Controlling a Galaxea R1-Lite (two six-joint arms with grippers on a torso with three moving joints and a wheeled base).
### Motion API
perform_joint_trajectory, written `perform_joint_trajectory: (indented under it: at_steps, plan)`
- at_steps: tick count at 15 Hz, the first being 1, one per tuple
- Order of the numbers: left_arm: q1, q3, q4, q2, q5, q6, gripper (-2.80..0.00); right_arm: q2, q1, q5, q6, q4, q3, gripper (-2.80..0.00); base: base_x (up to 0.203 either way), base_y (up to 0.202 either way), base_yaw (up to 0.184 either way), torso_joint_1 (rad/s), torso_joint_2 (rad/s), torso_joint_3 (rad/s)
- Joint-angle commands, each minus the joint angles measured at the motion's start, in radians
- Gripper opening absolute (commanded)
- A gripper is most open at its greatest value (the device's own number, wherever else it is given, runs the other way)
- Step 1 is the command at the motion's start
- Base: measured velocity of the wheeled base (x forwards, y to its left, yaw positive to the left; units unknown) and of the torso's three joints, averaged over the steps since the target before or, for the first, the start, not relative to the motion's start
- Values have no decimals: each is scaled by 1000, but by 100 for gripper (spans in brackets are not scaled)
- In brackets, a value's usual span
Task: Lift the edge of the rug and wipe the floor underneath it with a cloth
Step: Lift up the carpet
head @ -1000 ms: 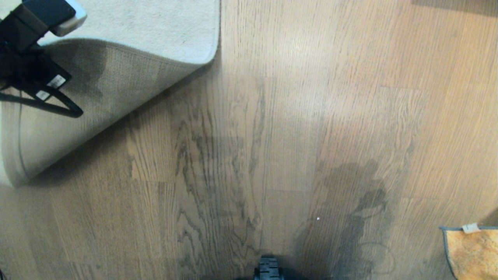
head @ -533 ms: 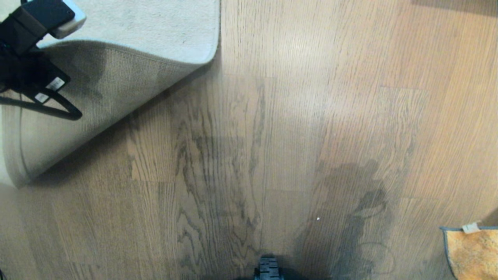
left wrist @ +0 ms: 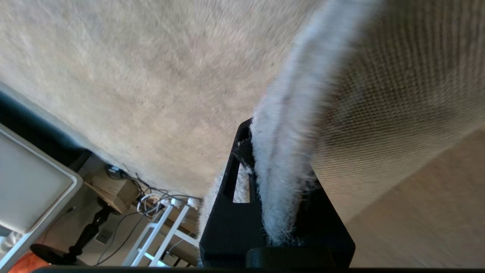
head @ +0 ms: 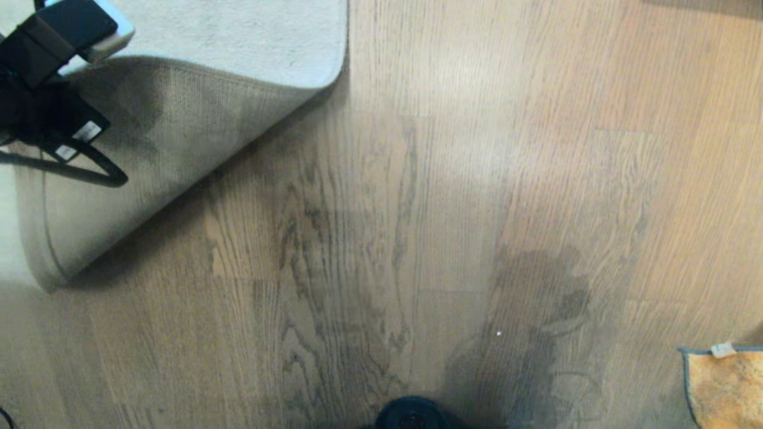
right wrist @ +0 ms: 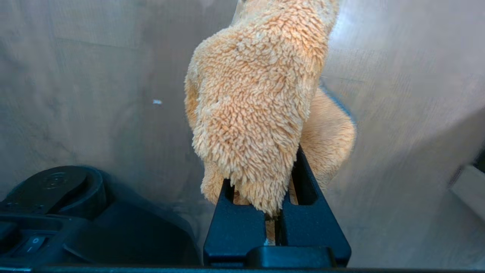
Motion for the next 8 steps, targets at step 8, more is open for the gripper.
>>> perform_joint_trajectory:
  at_steps: [8]
  plan:
    - [0, 8, 1, 1, 5, 5, -280, 1, 0, 1, -1, 0, 0, -280, 0, 192, -3, 3, 2, 2]
